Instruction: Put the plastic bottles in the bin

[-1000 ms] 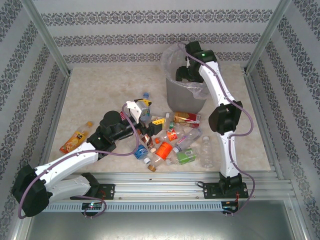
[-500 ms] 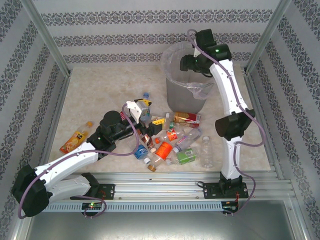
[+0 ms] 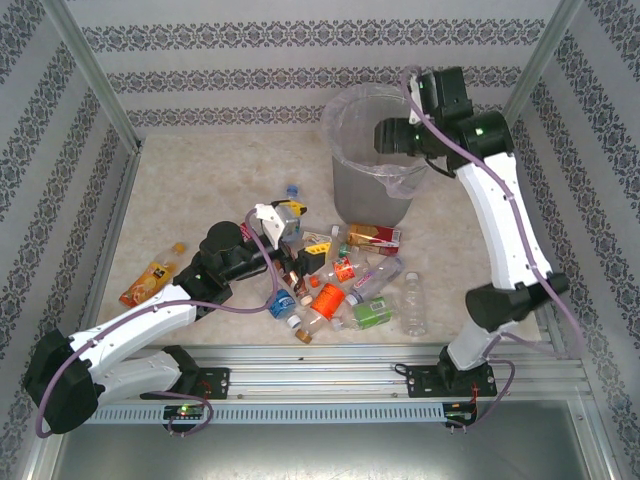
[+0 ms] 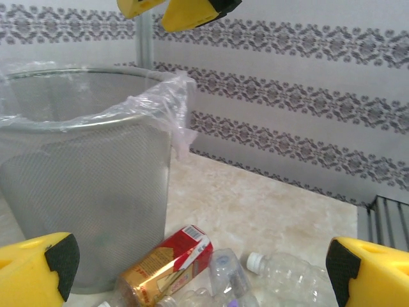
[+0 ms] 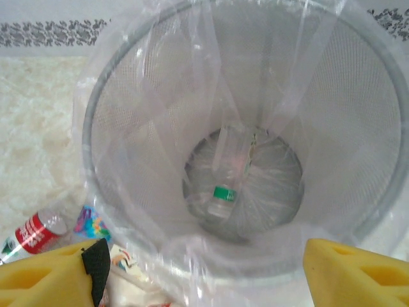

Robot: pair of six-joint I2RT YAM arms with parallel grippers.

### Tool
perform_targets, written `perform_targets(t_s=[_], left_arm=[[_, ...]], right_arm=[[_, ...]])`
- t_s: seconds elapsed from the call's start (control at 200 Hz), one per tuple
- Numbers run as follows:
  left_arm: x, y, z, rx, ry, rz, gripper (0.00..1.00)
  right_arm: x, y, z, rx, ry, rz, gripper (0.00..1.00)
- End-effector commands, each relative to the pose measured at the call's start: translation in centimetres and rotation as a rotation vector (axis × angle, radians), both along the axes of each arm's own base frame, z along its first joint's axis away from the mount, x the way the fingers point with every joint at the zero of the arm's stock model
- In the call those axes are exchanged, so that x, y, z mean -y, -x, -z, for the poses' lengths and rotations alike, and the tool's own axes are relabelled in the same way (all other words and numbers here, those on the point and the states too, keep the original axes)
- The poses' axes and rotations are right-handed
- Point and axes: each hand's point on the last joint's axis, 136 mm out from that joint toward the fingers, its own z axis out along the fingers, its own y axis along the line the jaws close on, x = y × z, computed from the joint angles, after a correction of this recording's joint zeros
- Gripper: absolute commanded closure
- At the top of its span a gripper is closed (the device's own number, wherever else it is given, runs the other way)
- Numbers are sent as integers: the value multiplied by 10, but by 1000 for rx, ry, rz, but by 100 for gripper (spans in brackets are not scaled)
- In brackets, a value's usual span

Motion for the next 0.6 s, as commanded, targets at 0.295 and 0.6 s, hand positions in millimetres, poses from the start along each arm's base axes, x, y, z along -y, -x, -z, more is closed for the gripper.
perform_targets(t_s=[0.295,0.6], left_arm=[[21,40,-3,63,-74,260,0],[32,43,32,0,-220,317,0]], right_arm=[[48,112,105,-220,35,161,20],[57,163,200,-436,9,240,20]])
